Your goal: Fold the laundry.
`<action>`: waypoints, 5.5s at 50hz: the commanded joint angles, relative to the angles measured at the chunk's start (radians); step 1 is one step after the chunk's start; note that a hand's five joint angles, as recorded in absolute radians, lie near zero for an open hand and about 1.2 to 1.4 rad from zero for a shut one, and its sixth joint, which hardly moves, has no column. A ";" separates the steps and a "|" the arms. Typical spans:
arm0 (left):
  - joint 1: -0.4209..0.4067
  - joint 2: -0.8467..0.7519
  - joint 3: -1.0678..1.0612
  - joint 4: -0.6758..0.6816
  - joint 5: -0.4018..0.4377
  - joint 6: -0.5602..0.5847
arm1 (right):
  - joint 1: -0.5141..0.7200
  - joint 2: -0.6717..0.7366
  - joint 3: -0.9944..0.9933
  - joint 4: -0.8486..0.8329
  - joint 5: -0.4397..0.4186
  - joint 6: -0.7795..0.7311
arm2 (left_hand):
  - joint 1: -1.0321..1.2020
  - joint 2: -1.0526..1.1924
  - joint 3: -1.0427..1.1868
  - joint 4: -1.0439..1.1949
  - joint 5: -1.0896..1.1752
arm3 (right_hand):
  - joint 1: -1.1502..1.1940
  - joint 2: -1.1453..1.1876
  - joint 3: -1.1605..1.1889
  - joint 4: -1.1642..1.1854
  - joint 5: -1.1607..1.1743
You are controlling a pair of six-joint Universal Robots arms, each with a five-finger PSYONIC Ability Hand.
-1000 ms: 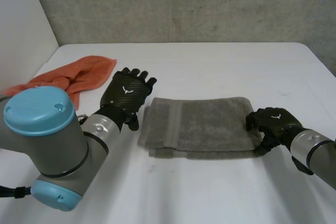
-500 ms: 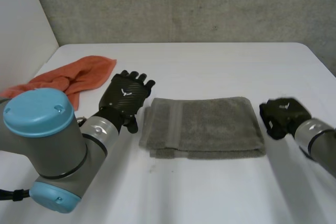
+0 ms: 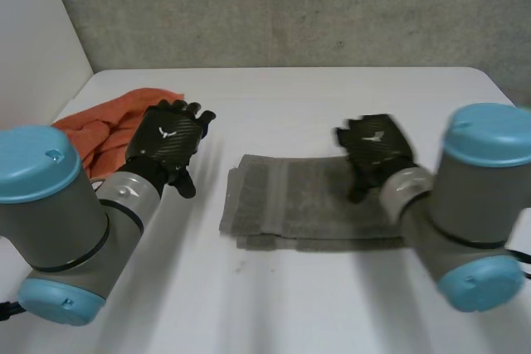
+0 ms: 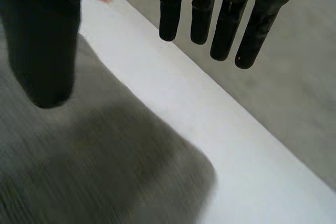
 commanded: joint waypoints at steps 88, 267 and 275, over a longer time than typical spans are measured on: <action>-0.194 -0.266 0.251 -0.213 -0.075 -0.265 | -0.040 0.299 -0.331 0.308 -0.259 0.181 | -0.011 -0.019 -0.024 -0.020 -0.041 | -0.132 -0.187 -0.180 -0.179 -0.174; 0.088 0.041 0.271 -0.285 0.233 -0.281 | -0.887 0.359 -0.922 0.366 0.014 -0.516 | -0.018 -0.026 -0.031 -0.026 -0.048 | -0.189 -0.244 -0.238 -0.236 -0.231; 0.272 0.041 0.277 -0.252 0.238 -0.253 | -0.625 0.100 -0.601 0.307 -0.268 -0.155 | -0.018 -0.026 -0.031 -0.026 -0.048 | -0.189 -0.244 -0.238 -0.236 -0.231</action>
